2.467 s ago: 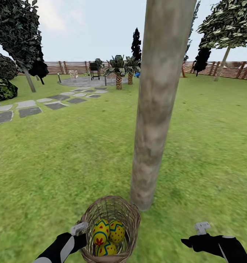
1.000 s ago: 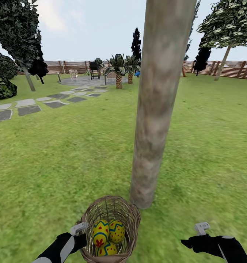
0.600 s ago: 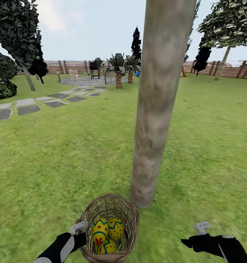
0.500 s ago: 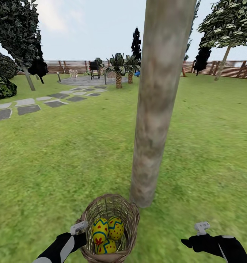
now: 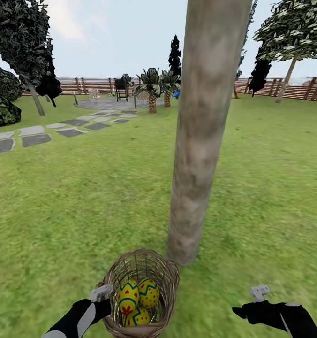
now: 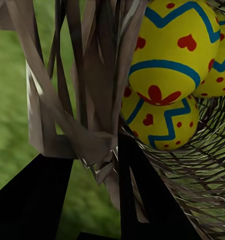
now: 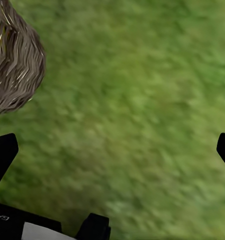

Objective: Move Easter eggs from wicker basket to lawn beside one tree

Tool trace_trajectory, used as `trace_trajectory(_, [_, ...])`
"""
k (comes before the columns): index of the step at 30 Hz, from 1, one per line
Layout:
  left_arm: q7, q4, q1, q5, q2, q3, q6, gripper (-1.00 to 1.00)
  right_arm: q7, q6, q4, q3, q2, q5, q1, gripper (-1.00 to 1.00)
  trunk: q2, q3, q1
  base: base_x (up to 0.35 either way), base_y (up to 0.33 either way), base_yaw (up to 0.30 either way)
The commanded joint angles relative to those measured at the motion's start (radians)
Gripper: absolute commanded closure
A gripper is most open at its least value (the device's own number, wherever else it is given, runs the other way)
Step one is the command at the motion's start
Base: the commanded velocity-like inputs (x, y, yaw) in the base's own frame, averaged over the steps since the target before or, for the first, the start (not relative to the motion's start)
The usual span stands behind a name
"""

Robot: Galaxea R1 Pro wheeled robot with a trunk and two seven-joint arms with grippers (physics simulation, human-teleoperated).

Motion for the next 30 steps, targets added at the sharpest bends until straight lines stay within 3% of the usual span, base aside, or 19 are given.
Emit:
trace_trajectory(1, [0.006, -0.003, 0.000, 0.015, -0.001, 0.001, 0.005, 1.00, 0.008, 0.004, -0.001, -0.004, 0.001, 0.008, -0.001, -1.00, -0.008, -0.004, 0.004, 0.000, 0.000, 0.000])
trace_trajectory(30, [0.006, -0.003, 0.000, 0.015, 0.001, 0.002, 0.006, 1.00, 0.006, 0.005, 0.002, -0.001, 0.001, 0.008, -0.001, -1.00, -0.211, -0.095, 0.115, 0.000, 0.000, 0.000])
